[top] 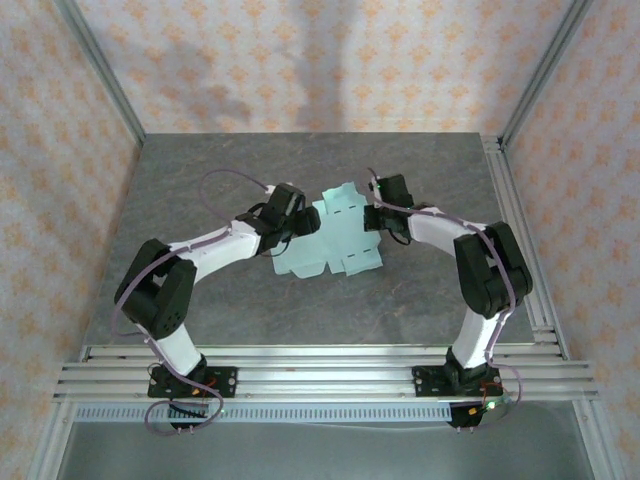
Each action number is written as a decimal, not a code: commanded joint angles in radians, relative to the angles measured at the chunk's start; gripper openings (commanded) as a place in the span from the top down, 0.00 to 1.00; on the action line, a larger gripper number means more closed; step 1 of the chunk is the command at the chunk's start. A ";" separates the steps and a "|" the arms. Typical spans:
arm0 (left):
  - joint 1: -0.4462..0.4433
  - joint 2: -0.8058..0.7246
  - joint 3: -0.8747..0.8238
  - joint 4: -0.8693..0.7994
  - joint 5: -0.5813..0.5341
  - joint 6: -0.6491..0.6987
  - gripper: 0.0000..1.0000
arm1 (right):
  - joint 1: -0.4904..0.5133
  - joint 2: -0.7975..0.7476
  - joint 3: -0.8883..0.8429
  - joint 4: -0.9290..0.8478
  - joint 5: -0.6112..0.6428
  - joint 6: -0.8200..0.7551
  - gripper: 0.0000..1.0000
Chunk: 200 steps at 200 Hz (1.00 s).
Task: Fold the paper box
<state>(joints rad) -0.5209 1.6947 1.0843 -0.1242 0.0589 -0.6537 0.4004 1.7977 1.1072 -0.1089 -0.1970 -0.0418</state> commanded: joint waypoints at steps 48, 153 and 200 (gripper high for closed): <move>0.100 -0.089 -0.065 0.089 0.051 -0.132 0.24 | 0.089 -0.058 -0.017 0.028 0.253 -0.227 1.00; 0.080 0.123 0.288 -0.074 0.255 -0.080 0.20 | 0.103 -0.021 -0.013 0.083 0.051 -0.295 1.00; 0.062 0.253 0.443 -0.132 0.308 -0.076 0.21 | 0.103 -0.012 -0.007 0.080 0.001 -0.292 1.00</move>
<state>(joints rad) -0.4484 1.8874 1.4437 -0.1883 0.3202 -0.7395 0.4950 1.7790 1.0996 -0.0517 -0.1467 -0.3237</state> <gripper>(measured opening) 0.798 0.048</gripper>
